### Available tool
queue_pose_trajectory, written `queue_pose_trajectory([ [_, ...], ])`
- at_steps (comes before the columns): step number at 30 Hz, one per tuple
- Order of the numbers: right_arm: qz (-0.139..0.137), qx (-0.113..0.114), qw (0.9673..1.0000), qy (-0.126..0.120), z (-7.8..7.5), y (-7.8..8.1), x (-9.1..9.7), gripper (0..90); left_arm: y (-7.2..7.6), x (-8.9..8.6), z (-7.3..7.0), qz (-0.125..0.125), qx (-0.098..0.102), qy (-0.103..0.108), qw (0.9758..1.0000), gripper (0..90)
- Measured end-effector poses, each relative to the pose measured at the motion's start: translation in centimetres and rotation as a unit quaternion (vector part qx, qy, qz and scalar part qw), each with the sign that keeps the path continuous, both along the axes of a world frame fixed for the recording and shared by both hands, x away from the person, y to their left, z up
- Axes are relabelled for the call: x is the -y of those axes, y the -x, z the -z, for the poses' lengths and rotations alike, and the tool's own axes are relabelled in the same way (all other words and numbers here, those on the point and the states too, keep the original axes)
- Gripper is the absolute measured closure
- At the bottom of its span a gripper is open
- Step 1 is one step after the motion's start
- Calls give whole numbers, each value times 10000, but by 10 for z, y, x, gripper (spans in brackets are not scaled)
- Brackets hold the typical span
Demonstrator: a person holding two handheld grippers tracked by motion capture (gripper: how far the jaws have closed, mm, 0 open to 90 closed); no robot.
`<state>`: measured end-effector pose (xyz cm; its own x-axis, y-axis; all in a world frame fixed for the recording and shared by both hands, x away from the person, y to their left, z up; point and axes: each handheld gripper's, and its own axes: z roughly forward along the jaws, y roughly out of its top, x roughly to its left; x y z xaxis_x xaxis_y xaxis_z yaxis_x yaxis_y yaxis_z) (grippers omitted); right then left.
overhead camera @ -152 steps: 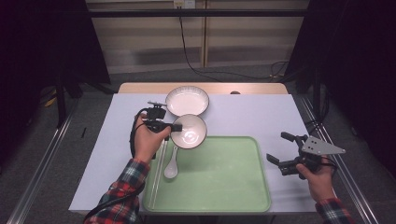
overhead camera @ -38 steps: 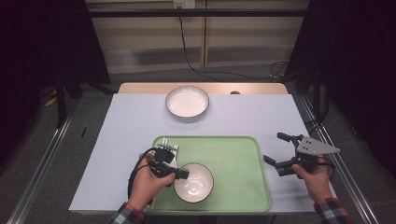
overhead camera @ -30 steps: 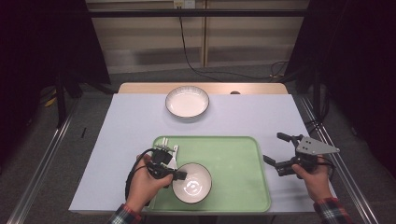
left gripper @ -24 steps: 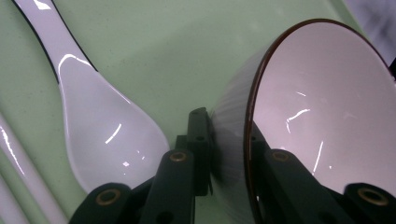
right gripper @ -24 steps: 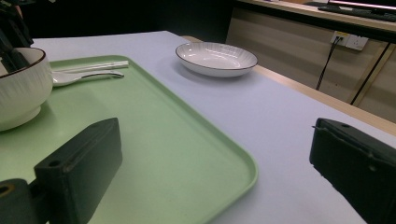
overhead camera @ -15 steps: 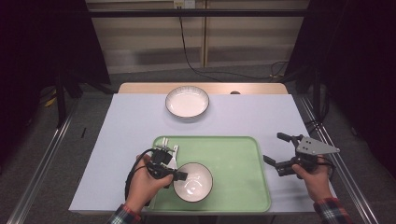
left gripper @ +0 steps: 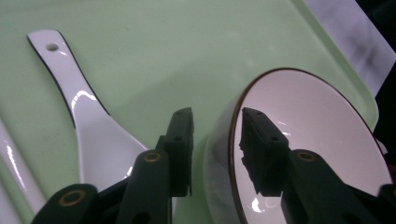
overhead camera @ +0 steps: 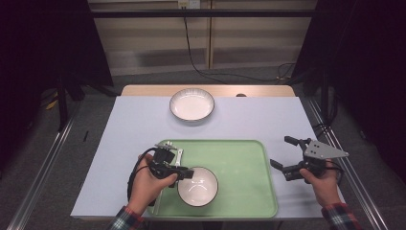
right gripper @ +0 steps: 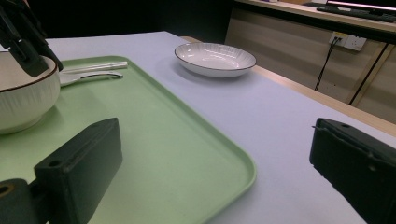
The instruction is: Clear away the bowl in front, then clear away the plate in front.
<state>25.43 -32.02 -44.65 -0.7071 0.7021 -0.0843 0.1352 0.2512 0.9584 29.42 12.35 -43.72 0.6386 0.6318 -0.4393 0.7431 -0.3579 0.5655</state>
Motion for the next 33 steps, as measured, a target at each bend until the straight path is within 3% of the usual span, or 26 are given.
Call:
queue_pose_trajectory([
  [8,0,-12,10000,3,0,0,0,17,-9,-1,-9,-67,168,388,9991,499],
  [16,25,-30,10000,14,0,1,1,17,-29,-2,-20,-244,763,588,9951,322],
  [22,61,-10,10000,15,0,1,1,17,-47,-6,-19,-405,1017,630,9920,236],
  [25,24,0,10000,41,0,1,1,17,-57,-9,-17,-552,1038,645,9910,220],
  [33,4,-10,10000,51,0,1,1,17,-84,-16,-8,-929,1153,440,9880,174],
])
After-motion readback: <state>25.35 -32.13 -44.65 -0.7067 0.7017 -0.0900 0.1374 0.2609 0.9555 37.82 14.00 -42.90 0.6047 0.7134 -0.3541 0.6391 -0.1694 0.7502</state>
